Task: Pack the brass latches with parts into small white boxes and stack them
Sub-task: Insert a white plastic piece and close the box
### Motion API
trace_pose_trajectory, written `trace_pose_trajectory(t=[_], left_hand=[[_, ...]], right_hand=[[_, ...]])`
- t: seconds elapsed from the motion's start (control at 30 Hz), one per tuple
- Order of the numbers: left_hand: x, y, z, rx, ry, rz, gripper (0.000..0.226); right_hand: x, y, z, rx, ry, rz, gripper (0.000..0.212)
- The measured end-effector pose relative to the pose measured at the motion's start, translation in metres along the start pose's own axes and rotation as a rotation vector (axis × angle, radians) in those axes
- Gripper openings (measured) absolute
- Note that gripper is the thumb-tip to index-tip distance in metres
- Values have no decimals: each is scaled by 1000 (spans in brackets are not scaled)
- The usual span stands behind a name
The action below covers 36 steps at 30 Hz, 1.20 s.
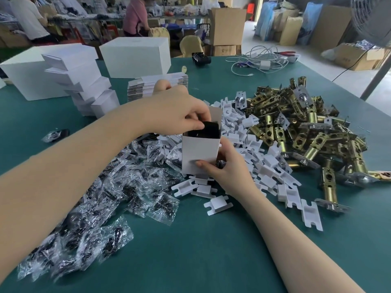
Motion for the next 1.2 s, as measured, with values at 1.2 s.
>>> trace_pose_trajectory(t=[1.2], left_hand=[[5,-21,-26,-208,115,-115,11]], right_hand=[[5,8,-2,38,-80,128,32]])
Point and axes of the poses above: each hand's wrist, its own x-axis towards the middle knuckle, its own y-axis out of the back of the hand, z = x × y, the point moved 10 cm from there along x, towards the middle knuckle, and after that the axes turned 12 degrees about x, right-handed, at the moved point
